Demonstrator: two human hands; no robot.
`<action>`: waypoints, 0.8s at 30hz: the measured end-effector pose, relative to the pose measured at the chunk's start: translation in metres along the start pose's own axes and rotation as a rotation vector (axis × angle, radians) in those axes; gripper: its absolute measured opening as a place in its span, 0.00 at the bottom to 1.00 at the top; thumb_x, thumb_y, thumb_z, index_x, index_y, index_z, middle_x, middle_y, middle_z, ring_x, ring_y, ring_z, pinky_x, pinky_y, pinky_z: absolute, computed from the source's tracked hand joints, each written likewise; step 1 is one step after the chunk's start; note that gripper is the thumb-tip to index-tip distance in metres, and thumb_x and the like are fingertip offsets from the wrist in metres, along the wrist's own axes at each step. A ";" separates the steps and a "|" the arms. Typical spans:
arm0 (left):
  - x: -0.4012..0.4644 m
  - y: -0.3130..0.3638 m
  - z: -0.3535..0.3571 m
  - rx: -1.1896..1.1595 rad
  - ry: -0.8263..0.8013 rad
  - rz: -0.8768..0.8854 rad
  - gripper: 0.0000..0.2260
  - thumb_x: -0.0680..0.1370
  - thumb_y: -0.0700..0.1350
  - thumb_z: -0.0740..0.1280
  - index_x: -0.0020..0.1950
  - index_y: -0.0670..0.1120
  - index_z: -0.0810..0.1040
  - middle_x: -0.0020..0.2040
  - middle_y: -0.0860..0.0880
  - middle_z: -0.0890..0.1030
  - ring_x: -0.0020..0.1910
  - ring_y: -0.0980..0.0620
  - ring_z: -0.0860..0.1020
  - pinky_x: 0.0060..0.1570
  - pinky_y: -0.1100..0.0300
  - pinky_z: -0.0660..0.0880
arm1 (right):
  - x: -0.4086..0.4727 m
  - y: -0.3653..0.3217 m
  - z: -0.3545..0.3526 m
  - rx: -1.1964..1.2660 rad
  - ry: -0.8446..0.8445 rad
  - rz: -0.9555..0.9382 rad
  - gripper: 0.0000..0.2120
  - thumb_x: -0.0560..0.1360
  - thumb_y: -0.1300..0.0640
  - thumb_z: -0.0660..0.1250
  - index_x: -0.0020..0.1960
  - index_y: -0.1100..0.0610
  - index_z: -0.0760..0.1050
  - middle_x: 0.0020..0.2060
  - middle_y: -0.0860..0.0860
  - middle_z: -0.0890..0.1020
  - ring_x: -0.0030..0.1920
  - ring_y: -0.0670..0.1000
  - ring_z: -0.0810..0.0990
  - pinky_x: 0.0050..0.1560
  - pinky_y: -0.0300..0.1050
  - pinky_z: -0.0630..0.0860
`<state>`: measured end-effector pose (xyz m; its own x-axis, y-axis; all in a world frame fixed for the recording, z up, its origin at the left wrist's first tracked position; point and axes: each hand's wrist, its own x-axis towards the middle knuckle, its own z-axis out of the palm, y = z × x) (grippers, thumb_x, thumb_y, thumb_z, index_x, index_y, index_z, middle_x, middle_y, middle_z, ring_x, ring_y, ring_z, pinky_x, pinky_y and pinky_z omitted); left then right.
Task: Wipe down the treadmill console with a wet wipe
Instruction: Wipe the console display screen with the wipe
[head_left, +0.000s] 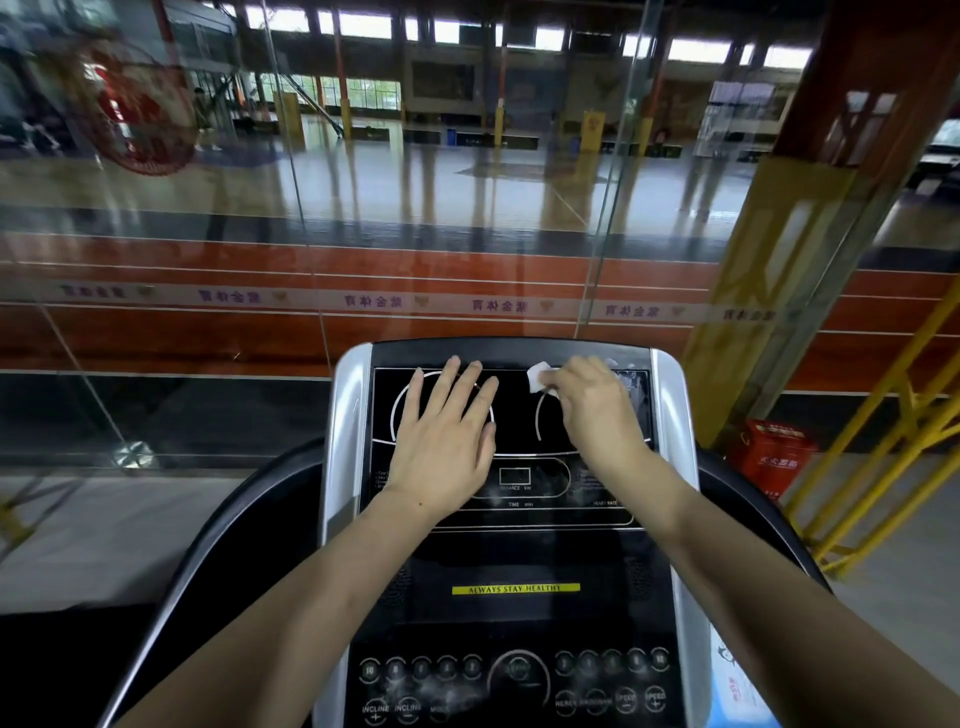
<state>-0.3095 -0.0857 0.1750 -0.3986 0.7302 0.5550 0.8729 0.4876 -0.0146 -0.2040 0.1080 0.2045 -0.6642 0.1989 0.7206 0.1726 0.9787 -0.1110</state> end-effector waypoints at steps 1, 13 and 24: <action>0.002 0.001 0.001 0.004 -0.005 0.006 0.26 0.85 0.54 0.51 0.82 0.48 0.65 0.83 0.46 0.65 0.84 0.44 0.55 0.82 0.38 0.50 | -0.010 -0.002 0.000 0.011 0.007 -0.005 0.14 0.67 0.76 0.74 0.48 0.62 0.84 0.37 0.55 0.78 0.39 0.60 0.78 0.38 0.51 0.77; 0.009 0.007 0.007 0.035 -0.038 -0.042 0.27 0.85 0.56 0.48 0.82 0.49 0.64 0.84 0.46 0.62 0.85 0.44 0.53 0.81 0.37 0.50 | -0.006 0.008 0.003 0.029 0.024 0.062 0.11 0.70 0.73 0.73 0.49 0.62 0.85 0.38 0.55 0.79 0.40 0.60 0.77 0.36 0.54 0.78; 0.024 0.015 0.007 -0.006 -0.033 -0.020 0.27 0.85 0.55 0.48 0.82 0.48 0.65 0.82 0.45 0.65 0.84 0.43 0.55 0.82 0.40 0.51 | -0.035 0.019 -0.002 0.057 -0.015 -0.023 0.16 0.69 0.75 0.74 0.51 0.60 0.84 0.41 0.53 0.79 0.42 0.58 0.77 0.40 0.52 0.78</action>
<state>-0.3076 -0.0572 0.1822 -0.4248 0.7357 0.5274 0.8664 0.4993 0.0014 -0.1764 0.1198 0.1784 -0.6787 0.1763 0.7129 0.1154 0.9843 -0.1336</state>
